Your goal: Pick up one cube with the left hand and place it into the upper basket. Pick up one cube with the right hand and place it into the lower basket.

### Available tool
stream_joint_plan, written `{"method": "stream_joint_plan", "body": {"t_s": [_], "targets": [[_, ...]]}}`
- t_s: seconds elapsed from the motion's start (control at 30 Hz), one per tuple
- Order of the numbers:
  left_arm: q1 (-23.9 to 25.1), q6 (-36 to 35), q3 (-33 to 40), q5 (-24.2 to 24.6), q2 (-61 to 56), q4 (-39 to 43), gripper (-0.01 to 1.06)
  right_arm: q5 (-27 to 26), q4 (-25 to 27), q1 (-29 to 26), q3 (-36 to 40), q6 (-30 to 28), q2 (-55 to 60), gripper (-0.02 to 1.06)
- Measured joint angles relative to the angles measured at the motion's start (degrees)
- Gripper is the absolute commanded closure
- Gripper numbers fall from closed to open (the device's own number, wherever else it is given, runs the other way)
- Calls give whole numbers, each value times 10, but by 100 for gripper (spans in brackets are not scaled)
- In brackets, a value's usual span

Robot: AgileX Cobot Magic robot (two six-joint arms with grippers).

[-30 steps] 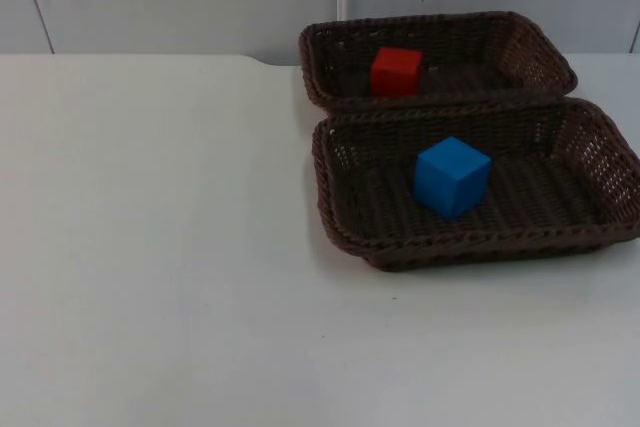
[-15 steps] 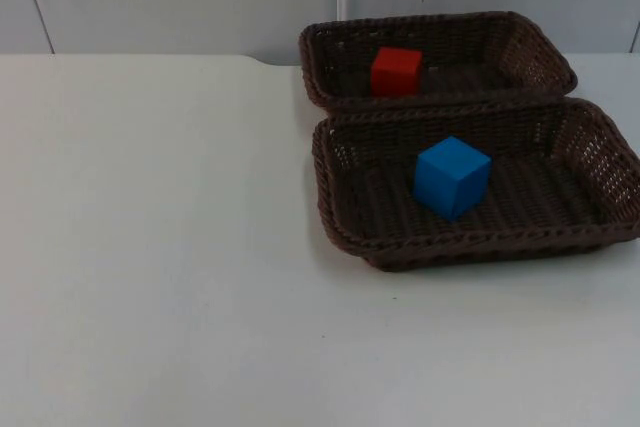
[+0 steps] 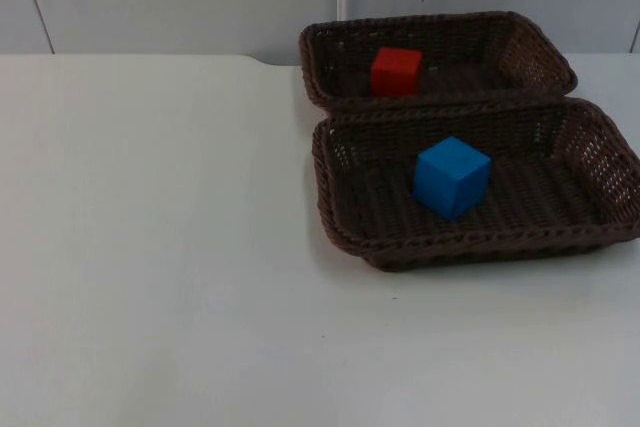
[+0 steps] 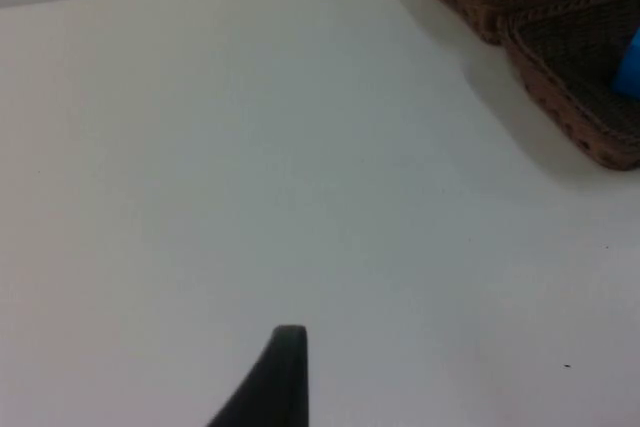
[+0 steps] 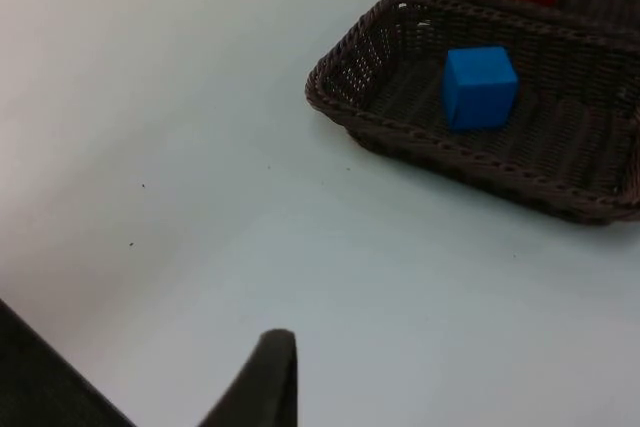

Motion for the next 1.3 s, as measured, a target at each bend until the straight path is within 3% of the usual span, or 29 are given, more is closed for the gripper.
{"method": "stream_joint_plan", "body": {"t_s": [1.13, 1.3], "targets": [[0, -5, 0, 0, 0, 2, 0, 0, 0, 0, 0, 0, 0, -1], [0, -5, 0, 0, 0, 2, 0, 0, 0, -33, 0, 0, 0, -1]]}}
